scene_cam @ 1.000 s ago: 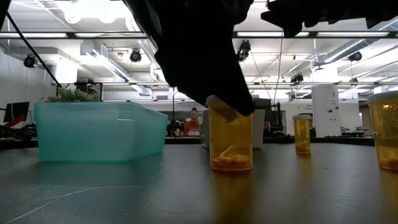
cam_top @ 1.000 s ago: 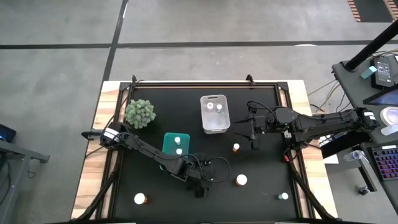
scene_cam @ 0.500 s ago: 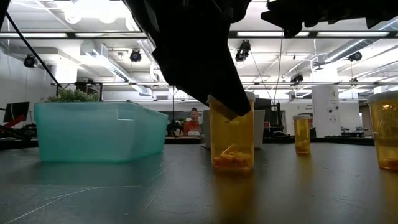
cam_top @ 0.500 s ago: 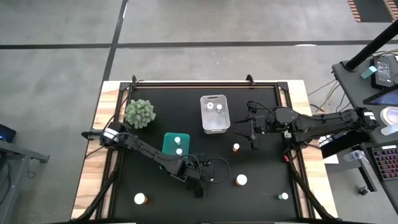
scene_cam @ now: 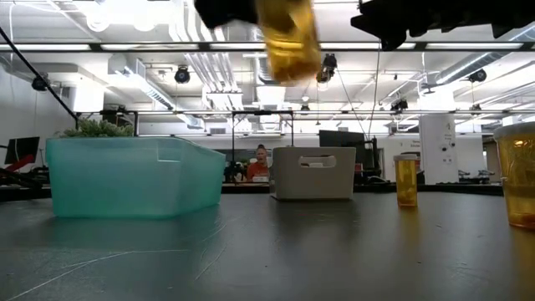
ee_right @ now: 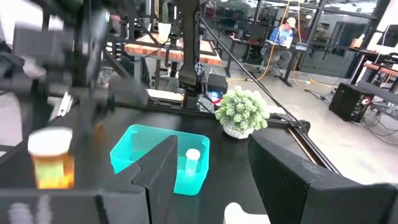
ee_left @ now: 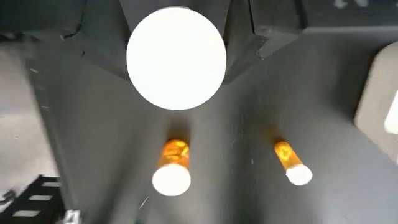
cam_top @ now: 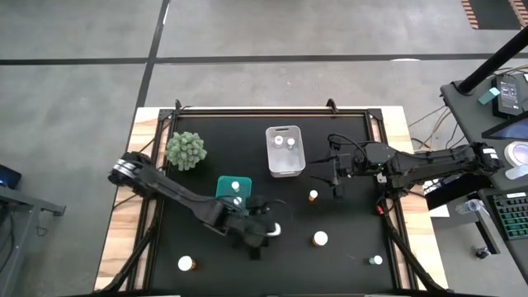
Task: Pick and place medicine bottles into bin by pill shape (circle, oval)
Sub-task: Put the middle orange pill bottle into the white bin
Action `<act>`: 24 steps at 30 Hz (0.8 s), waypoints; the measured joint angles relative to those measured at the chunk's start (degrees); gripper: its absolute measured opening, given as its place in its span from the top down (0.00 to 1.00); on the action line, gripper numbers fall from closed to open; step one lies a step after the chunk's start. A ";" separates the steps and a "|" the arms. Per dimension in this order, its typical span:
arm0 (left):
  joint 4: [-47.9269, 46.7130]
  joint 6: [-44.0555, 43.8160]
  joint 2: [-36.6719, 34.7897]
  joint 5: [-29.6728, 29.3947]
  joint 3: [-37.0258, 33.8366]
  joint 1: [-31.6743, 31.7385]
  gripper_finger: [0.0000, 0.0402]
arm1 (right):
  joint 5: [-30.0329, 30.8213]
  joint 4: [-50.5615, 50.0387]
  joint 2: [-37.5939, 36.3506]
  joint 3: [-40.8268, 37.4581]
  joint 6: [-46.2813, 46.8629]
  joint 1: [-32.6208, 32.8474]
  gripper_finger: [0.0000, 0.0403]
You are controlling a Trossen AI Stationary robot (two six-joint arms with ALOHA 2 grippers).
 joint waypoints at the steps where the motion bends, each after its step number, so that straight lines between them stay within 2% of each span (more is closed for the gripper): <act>1: -1.16 -0.03 -1.20 -0.33 0.00 -0.38 0.52 | 0.00 -0.03 0.00 0.00 -0.09 0.00 0.54; 6: -10.74 -3.99 -7.51 -5.87 -0.07 -2.72 0.52 | 0.03 -0.31 0.00 0.00 -0.52 -0.02 0.54; 11: -25.18 -15.92 -11.85 -11.42 -0.37 -5.09 0.52 | 0.40 -0.27 0.10 0.00 -0.94 -0.09 0.54; 15: -33.69 -25.40 -13.53 -13.11 -2.43 -6.37 0.52 | 0.46 -0.23 0.28 0.00 -0.94 -0.13 0.54; 24: -34.09 -39.02 -17.46 -15.02 -15.32 -6.32 0.52 | 0.46 0.14 0.28 0.00 -0.94 -0.13 0.54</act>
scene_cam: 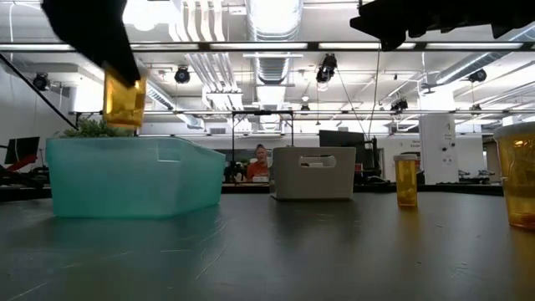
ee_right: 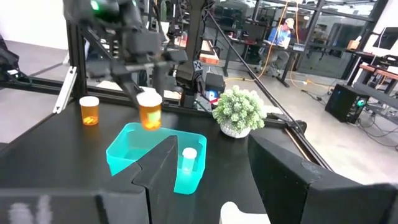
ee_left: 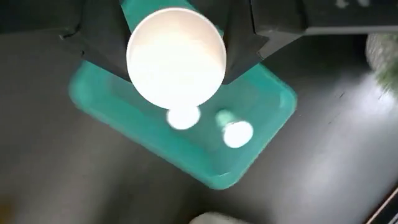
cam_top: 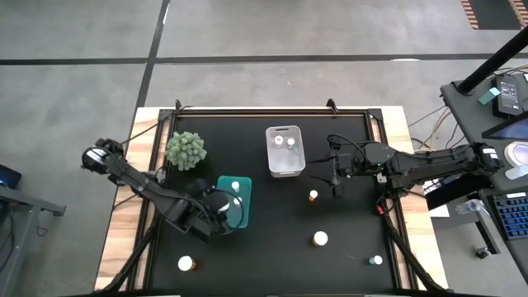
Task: Pick and place medicine bottles into bin by pill shape (circle, oval)
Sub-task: Put the middle orange pill bottle into the white bin
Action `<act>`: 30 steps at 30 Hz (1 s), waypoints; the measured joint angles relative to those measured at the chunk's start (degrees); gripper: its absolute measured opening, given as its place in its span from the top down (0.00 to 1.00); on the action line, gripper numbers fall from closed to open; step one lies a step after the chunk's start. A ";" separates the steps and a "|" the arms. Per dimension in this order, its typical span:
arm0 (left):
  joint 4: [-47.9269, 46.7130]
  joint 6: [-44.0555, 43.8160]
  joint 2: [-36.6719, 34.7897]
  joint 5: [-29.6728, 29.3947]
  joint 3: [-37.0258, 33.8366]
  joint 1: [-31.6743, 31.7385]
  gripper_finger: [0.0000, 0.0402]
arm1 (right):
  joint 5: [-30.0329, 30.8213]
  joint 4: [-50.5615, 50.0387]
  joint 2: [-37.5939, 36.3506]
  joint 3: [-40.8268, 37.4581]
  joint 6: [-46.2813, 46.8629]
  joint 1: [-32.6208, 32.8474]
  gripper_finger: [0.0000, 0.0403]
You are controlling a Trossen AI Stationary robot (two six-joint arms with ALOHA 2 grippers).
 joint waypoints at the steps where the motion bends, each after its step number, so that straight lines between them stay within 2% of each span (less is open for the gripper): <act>1: 0.45 -1.44 -0.26 -0.53 -1.51 0.25 0.52 | 0.00 0.00 0.00 0.00 0.00 0.00 0.54; 7: 6.28 -4.25 -1.11 -0.80 -6.58 1.69 0.52 | 0.00 0.13 0.00 0.00 -0.15 0.00 0.54; 19: 8.10 -2.14 -2.03 -0.77 -6.69 3.64 0.52 | 0.02 0.16 0.02 0.00 0.12 0.00 0.54; 30: 8.44 3.60 -12.85 -0.51 -6.67 5.95 0.52 | 0.43 3.52 0.04 0.80 -5.24 0.00 0.54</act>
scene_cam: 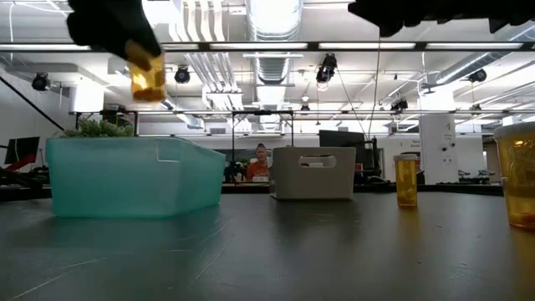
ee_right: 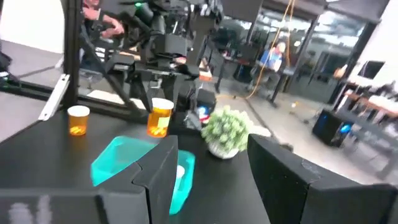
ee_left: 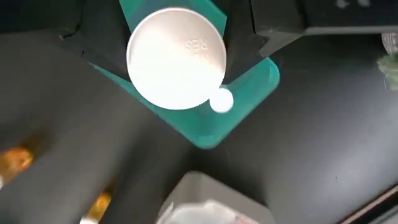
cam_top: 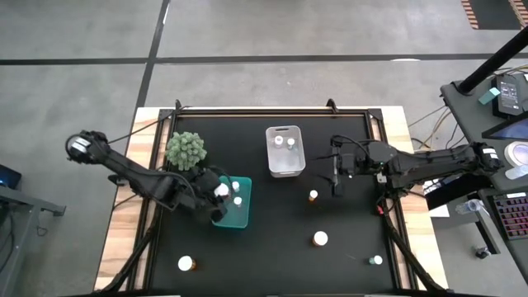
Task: Pick and place medicine bottles into bin by pill shape (circle, oval)
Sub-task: Put the middle orange pill bottle into the white bin
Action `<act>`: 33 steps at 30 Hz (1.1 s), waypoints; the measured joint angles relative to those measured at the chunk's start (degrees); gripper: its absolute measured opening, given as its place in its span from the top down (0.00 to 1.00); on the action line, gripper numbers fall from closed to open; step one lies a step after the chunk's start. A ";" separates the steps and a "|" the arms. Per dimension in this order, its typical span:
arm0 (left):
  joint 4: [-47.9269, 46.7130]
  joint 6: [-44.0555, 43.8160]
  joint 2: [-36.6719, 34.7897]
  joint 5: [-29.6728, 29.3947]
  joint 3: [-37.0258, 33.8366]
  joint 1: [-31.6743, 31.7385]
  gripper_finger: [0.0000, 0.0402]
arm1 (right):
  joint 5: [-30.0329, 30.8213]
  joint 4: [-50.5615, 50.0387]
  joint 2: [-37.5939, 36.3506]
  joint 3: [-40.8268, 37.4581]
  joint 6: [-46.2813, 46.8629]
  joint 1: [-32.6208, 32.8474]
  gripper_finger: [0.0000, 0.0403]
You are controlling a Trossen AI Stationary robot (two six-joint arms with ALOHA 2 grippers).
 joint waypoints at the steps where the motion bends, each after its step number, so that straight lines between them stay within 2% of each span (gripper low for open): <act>1: 0.62 1.20 -0.96 0.01 0.02 0.92 0.52 | 0.66 0.04 0.02 0.62 -0.91 0.00 0.54; 6: 8.55 11.66 -3.52 1.61 0.04 8.64 0.52 | 2.97 -2.56 -0.02 2.17 -2.21 -0.42 0.54; 12: 23.90 29.08 -1.16 14.33 0.09 21.05 0.52 | 2.96 -6.35 -0.50 2.13 -2.73 -2.66 0.54; 20: 37.83 39.81 7.03 26.41 0.16 32.87 0.52 | 2.80 -11.50 -2.90 2.12 -1.70 -6.37 0.54; 25: 38.71 44.27 14.46 29.34 5.89 35.74 0.52 | 2.57 -15.50 -4.41 2.11 -1.82 -7.55 0.54; 33: 32.85 49.57 26.07 32.36 19.09 37.13 0.52 | 2.56 -19.04 -7.12 2.10 -1.67 -7.91 0.54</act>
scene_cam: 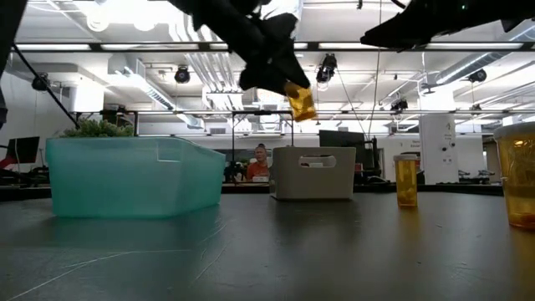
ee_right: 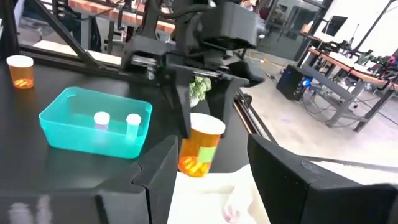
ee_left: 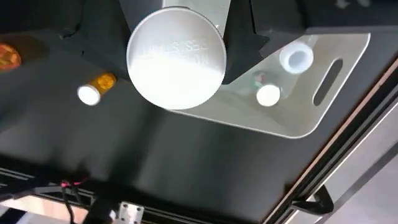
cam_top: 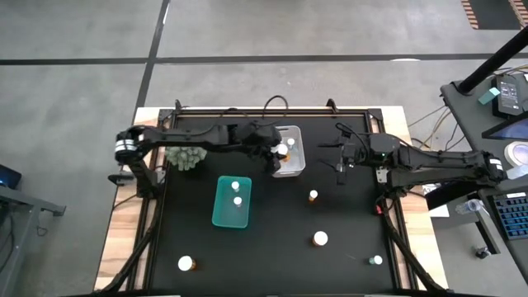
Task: Pick and place medicine bottles into bin by pill shape (circle, oval)
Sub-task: Put the middle orange pill bottle into the white bin
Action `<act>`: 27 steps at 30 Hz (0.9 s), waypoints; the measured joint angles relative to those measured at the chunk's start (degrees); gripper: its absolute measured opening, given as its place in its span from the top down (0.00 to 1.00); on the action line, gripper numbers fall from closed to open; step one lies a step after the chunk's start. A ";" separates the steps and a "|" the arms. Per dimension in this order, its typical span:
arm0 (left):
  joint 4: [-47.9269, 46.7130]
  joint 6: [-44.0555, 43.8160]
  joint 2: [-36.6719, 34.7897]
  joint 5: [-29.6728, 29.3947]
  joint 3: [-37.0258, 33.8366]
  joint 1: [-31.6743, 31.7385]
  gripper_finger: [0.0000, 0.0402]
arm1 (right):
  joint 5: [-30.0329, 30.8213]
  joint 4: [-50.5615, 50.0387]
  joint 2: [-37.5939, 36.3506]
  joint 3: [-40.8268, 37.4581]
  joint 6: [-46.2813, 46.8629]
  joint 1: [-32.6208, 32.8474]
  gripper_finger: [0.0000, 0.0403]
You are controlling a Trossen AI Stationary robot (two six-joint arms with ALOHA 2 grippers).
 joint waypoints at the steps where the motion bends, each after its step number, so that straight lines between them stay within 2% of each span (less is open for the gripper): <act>1: -0.61 0.06 1.32 -0.02 1.37 0.19 0.52 | 0.00 -0.39 -0.33 -0.04 0.03 0.00 0.54; 5: -2.61 1.34 5.95 -0.21 5.34 0.39 0.52 | 0.00 -1.29 -1.59 -0.06 0.48 0.00 0.54; 9: -2.96 1.29 7.50 -0.15 6.39 0.52 0.52 | 0.00 -2.09 -2.11 -0.10 0.85 0.00 0.54; 27: -0.88 -1.07 7.78 -4.33 2.50 1.07 0.52 | 0.00 -1.23 -1.91 -0.44 0.40 0.00 0.54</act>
